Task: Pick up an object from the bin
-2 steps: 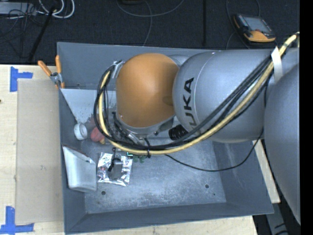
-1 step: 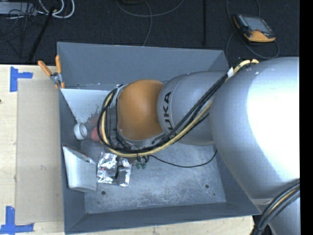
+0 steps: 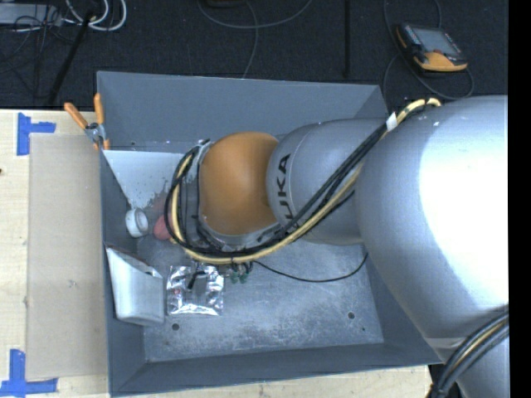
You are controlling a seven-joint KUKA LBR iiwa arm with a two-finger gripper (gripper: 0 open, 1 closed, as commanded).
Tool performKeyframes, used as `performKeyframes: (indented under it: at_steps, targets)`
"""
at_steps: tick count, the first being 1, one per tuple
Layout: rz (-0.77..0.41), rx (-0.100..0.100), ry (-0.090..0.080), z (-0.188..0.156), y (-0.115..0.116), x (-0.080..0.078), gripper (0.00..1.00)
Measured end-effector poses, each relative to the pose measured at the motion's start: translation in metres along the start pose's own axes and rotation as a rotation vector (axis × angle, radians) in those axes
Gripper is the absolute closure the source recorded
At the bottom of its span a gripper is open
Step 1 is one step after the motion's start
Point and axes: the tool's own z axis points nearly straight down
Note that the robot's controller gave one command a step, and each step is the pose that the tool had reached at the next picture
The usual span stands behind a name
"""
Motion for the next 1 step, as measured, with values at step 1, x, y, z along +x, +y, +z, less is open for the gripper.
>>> performKeyframes:
  at_steps: [1]
  targets:
    - [-0.114,0.0,-0.008,-0.1356,-0.0054,0.0285,1.0]
